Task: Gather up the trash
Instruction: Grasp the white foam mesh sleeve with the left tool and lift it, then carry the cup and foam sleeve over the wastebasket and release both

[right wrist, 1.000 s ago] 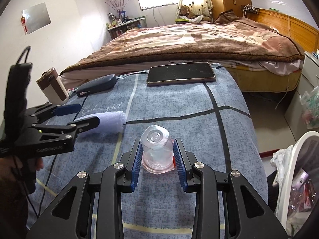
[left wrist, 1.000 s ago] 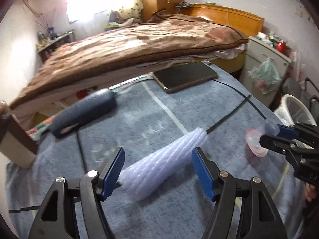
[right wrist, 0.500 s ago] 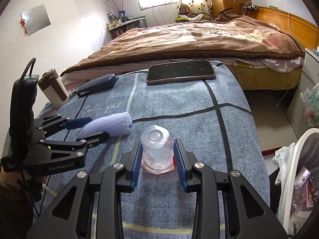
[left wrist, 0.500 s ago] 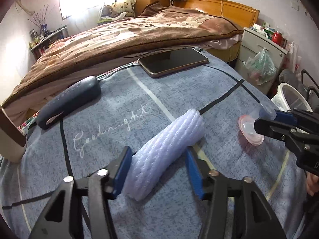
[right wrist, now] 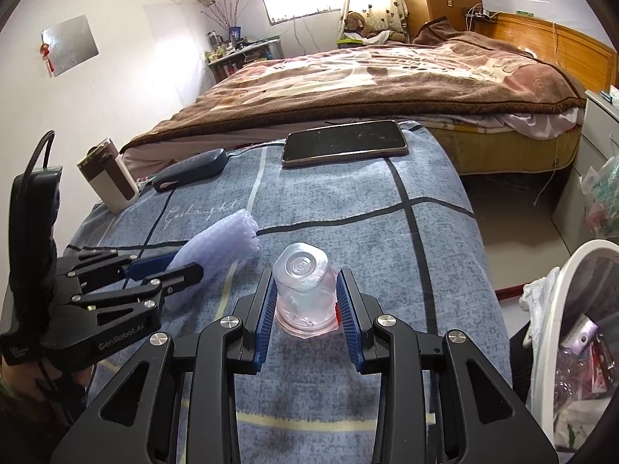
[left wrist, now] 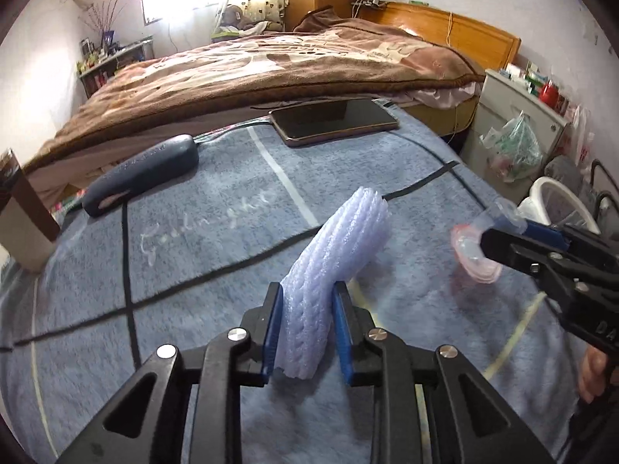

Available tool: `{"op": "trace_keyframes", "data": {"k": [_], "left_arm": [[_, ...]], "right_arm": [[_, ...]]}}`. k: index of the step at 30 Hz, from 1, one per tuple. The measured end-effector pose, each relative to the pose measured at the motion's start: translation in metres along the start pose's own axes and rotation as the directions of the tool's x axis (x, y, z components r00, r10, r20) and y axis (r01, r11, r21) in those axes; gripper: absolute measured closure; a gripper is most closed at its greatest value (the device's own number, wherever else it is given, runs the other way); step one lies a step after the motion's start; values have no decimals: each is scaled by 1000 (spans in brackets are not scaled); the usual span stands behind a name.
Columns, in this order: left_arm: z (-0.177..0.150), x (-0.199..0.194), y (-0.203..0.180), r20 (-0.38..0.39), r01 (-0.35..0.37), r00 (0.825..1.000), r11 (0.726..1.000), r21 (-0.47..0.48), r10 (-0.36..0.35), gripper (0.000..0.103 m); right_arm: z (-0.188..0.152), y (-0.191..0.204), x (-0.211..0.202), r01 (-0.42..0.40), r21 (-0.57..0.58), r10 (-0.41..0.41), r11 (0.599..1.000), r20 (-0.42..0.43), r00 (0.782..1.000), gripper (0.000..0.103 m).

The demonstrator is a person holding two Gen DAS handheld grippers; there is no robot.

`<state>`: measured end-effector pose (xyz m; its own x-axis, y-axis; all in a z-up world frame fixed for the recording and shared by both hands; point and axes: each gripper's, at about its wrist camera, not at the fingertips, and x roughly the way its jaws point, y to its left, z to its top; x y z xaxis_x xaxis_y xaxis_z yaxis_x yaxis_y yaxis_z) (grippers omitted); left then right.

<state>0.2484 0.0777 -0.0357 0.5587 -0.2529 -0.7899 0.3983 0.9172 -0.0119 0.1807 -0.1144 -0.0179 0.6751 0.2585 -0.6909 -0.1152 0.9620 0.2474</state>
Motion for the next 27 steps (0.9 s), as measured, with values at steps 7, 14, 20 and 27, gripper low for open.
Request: {"op": "trace_keyframes", "data": {"k": [7,14,20,27], "left_arm": [[-8,-19,-20,24,-4,1000,999,-36,5,76],[-10,-39,-39,62,10,998,998,-68,-5,76],[-11,-56,-64,101,41,994,998,-57,-35,76],[-7,-67,-96,129,53,990,998,-27,-50,76]], "right_arm": [[-3,-6,-15,8,1,-8,1000,18,1000,69],[-7,-16,-36,18,11,-18,1000,44,999,69],[-10,-29,-57,30,25,-31,999,76,997,69],[-14,-49,-83,61,46,-65,997,110,992,69]]}}
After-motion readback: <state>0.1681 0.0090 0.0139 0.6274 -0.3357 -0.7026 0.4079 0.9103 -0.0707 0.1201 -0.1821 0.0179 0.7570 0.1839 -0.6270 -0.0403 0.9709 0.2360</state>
